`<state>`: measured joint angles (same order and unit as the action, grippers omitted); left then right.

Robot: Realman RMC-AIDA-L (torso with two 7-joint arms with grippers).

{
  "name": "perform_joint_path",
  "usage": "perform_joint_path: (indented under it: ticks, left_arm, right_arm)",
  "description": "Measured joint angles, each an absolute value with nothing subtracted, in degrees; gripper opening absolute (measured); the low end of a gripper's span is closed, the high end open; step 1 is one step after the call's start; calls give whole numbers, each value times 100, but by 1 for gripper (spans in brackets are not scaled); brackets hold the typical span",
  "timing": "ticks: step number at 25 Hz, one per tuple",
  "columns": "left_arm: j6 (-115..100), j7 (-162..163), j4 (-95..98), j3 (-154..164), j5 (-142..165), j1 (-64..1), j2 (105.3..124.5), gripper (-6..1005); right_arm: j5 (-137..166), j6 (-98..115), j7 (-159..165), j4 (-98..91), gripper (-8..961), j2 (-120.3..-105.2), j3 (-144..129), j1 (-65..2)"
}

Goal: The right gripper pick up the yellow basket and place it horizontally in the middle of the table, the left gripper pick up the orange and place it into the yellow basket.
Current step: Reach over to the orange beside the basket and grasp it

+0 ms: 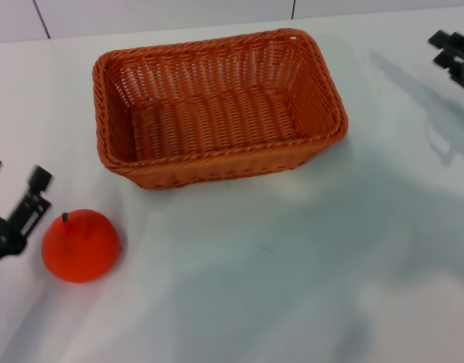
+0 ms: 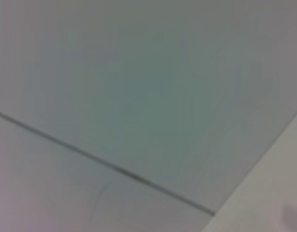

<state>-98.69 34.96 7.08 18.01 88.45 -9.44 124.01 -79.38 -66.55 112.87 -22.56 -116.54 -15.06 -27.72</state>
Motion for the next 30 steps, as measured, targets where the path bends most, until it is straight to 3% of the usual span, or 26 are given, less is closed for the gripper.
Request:
perform_joint_path:
  ticks: [24, 30]
  left_arm:
    - [-8619, 2969, 487, 1824, 9798, -718, 12422, 846]
    - [-8619, 2990, 508, 1823, 9851, -750, 12409, 698]
  right_arm:
    - [-8078, -6559, 10360, -2202, 476, -11710, -1098, -2916]
    - [-8077, -6550, 10291, -2070, 476, -11712, -1098, -2930]
